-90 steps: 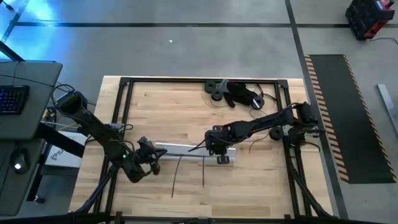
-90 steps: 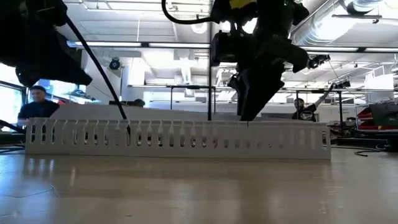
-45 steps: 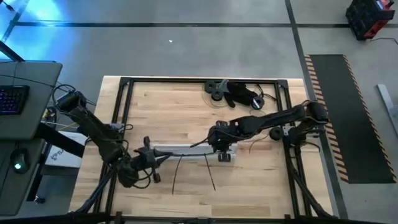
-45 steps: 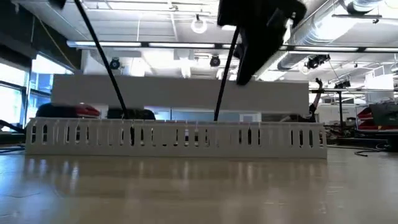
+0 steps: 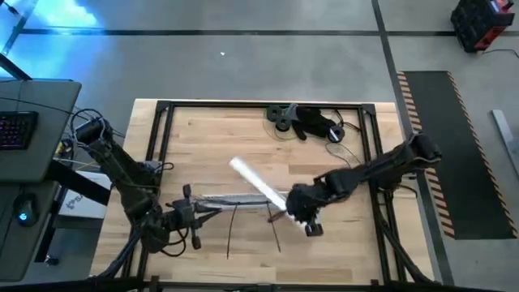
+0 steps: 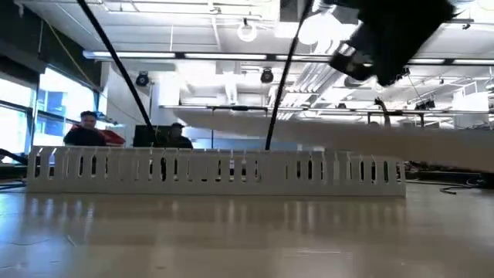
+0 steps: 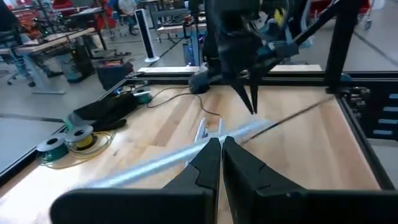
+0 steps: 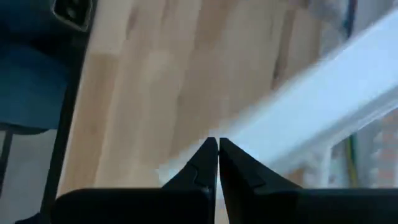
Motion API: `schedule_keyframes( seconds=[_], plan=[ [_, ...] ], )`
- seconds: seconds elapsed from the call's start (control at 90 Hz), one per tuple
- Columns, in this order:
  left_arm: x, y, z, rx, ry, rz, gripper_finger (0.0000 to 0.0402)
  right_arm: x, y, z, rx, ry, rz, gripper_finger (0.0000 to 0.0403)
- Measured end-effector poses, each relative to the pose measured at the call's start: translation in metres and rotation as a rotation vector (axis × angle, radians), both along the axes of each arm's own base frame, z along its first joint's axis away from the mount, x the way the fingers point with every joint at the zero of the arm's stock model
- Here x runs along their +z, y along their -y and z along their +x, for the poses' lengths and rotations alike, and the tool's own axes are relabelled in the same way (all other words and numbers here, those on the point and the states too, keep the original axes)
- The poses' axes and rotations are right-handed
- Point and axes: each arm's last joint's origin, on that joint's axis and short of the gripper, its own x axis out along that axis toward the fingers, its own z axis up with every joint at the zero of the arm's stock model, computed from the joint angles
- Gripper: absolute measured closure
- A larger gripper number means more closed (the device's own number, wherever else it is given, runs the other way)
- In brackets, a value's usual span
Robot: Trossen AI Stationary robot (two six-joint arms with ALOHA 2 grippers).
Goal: Ziptie cables
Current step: Close the white cable duct lid
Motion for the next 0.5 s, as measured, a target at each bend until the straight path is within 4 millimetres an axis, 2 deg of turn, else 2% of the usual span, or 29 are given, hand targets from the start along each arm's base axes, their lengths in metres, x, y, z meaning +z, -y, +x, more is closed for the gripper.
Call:
schedule_keyframes(
  seconds=[0.122,0.233,0.344,0.5],
  plan=[
    [-0.005,0.002,0.002,0.006,-0.004,-0.01,0.0402,-0.018,-0.007,-0.004,-0.062,0.056,-0.005,0.0401],
    [-0.011,0.004,0.006,0.012,-0.019,-0.003,0.0402,-0.026,-0.01,-0.007,-0.106,0.08,0.003,0.0402],
    [-0.02,0.005,0.011,0.013,-0.041,-0.009,0.0402,-0.022,-0.012,-0.007,-0.181,0.094,-0.058,0.0402],
    [-0.034,0.006,0.021,0.033,-0.068,-0.031,0.0402,-0.008,-0.019,-0.003,-0.163,0.157,-0.149,0.0383]
  ],
)
